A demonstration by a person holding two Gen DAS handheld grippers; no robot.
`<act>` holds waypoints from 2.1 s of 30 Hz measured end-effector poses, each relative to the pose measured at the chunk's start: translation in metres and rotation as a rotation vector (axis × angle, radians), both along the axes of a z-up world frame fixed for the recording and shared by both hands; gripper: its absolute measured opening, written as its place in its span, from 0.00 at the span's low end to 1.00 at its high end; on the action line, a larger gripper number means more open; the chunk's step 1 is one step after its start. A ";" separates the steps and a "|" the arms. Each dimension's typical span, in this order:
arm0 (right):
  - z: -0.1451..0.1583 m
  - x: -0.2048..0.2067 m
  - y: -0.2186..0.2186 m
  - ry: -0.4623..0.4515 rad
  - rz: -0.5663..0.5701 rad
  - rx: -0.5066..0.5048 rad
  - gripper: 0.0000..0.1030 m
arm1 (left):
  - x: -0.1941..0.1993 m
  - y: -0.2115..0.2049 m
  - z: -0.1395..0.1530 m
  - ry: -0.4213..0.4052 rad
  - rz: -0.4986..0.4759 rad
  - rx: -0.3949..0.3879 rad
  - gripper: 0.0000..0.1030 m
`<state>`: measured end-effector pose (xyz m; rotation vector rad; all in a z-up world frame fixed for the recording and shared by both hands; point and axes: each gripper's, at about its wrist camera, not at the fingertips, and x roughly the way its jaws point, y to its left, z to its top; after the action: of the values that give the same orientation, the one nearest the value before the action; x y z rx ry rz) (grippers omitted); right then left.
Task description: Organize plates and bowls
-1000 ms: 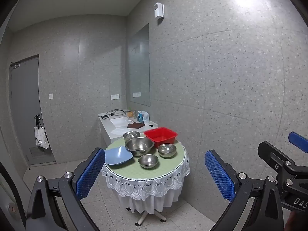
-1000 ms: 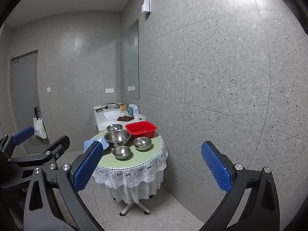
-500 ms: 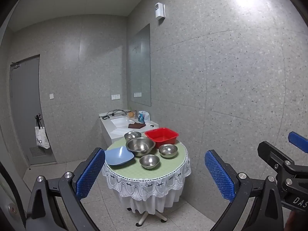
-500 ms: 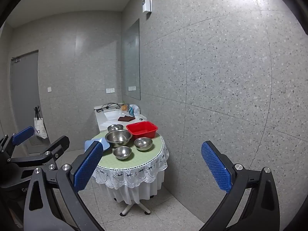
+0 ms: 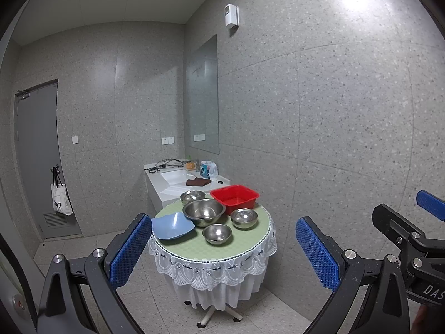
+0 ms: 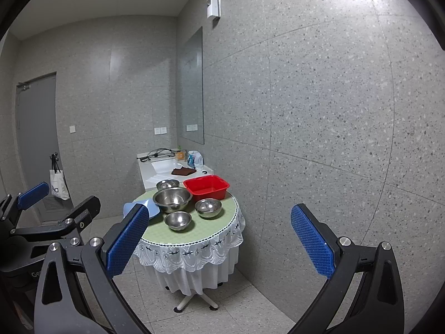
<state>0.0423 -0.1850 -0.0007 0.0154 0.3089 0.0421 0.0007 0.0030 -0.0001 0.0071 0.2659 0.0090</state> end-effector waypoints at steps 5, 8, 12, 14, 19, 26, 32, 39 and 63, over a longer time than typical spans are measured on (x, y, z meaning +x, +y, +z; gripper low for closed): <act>0.000 0.000 0.000 0.001 0.001 0.000 1.00 | 0.001 -0.001 0.000 0.002 0.001 0.000 0.99; 0.000 0.001 0.001 0.002 0.003 0.001 1.00 | 0.001 0.000 0.000 0.003 0.000 0.000 0.99; 0.000 0.001 0.002 0.003 0.002 0.001 1.00 | 0.001 0.000 0.001 0.003 0.001 0.000 0.99; 0.000 0.001 0.002 0.003 0.002 0.001 1.00 | 0.001 0.000 0.000 0.003 0.001 -0.001 0.99; -0.001 0.004 0.003 0.003 0.004 0.001 1.00 | 0.002 0.000 0.000 0.003 0.001 -0.001 0.99; -0.003 0.006 0.003 0.004 0.007 0.002 1.00 | 0.006 0.003 0.000 0.006 0.002 -0.003 0.99; -0.004 0.006 0.005 0.004 0.007 0.002 1.00 | 0.009 0.005 -0.001 0.009 0.003 -0.004 0.99; -0.006 0.007 0.007 0.005 0.008 0.000 1.00 | 0.014 0.011 -0.005 0.009 0.003 -0.007 0.99; -0.019 0.039 0.048 0.032 0.007 -0.002 1.00 | 0.057 0.056 -0.013 0.044 0.001 -0.008 0.99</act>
<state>0.0810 -0.1366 -0.0200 0.0133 0.3415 0.0482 0.0576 0.0587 -0.0133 -0.0012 0.3104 0.0089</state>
